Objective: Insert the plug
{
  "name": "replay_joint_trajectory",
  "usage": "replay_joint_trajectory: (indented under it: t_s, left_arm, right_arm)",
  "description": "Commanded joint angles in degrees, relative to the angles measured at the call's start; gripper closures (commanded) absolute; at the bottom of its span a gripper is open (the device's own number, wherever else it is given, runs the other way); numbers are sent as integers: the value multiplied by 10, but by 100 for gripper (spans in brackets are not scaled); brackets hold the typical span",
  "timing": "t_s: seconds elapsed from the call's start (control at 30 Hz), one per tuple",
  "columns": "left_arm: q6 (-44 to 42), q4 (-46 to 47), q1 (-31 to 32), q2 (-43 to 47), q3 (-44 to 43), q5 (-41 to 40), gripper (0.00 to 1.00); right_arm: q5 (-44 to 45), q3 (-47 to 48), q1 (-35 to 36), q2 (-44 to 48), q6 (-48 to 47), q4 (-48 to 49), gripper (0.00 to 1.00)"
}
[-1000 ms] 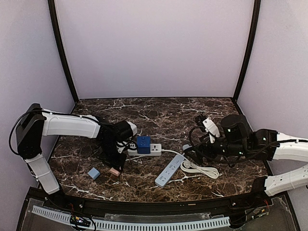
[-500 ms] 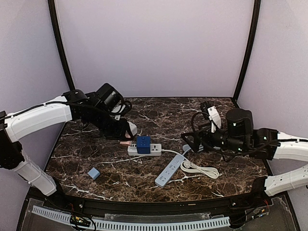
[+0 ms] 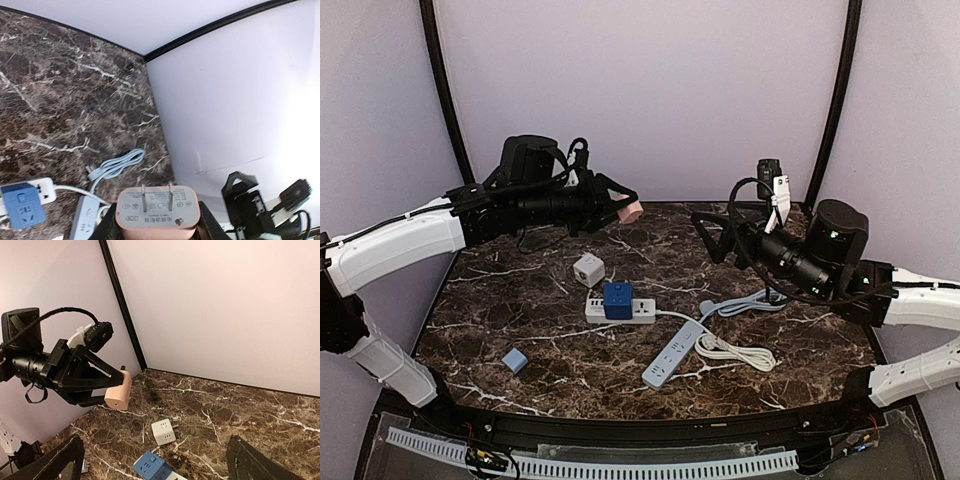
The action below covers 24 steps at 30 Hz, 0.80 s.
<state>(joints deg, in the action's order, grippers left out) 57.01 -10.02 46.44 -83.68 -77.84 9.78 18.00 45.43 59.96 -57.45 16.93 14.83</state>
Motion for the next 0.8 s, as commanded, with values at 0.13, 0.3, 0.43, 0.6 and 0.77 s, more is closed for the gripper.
replay_joint_trajectory:
  t_s: [0.13, 0.3, 0.43, 0.6, 0.77]
  left_arm:
    - [168, 234, -5, -23, 5, -19, 99]
    - [215, 253, -5, -27, 9, -32, 99]
    - [258, 292, -5, -28, 23, -30, 99]
    - [281, 309, -5, -33, 19, -25, 99]
    - [297, 312, -4, -31, 18, -28, 99]
  right_arm:
    - [14, 35, 4, -41, -51, 136, 1]
    - [35, 61, 4, -89, -114, 176, 1]
    - [27, 103, 3, -137, -143, 182, 1]
    - [11, 171, 4, -201, -158, 155, 8]
    - [-4, 214, 4, -236, -163, 134, 13]
